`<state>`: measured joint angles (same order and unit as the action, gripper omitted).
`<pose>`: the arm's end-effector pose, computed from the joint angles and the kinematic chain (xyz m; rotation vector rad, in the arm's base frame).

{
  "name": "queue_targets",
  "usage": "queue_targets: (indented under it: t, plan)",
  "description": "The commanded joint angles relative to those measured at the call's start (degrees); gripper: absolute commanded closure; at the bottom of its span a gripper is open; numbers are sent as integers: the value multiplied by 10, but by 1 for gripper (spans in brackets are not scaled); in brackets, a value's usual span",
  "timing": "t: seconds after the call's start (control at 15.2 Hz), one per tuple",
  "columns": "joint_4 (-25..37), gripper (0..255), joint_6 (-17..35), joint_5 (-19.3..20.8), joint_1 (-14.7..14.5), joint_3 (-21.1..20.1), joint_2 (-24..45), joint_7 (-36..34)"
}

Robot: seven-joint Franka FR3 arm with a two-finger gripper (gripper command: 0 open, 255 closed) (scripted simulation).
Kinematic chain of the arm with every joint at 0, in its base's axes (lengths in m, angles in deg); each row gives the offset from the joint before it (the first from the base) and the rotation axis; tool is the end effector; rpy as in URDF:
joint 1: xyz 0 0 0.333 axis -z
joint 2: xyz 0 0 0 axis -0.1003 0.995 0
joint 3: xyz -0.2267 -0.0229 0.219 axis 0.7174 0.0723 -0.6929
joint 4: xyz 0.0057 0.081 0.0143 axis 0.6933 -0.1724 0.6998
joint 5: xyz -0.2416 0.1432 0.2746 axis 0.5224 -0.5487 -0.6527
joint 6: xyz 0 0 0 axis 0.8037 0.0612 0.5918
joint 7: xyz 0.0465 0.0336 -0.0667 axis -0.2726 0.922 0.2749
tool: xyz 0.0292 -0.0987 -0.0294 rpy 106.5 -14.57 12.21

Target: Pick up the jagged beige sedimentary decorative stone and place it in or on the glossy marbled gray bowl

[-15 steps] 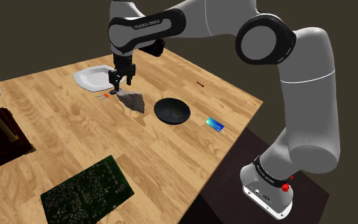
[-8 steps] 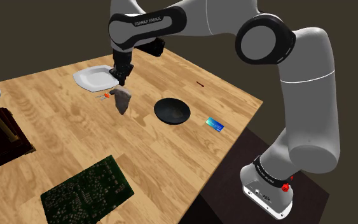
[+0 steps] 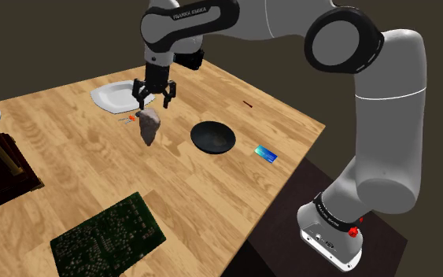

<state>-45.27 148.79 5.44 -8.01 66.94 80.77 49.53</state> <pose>0.6552 0.2673 0.3332 -2.9108 0.0242 0.2016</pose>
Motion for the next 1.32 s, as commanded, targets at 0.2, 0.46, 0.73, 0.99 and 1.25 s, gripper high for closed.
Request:
queue_targets:
  t: [0.2, 0.46, 0.73, 0.99, 1.25]
  plan:
    - [-43, 0, 17, -53, 0, -3, -14, -81]
    - [-56, 0, 41, -54, -5, -5, -3, -80]
    - [-57, 0, 45, -54, -6, -5, -1, -80]
    - [-57, 0, 45, -54, -6, -5, -1, -80]
    - [-57, 255, 45, -54, -6, -5, -1, -81]
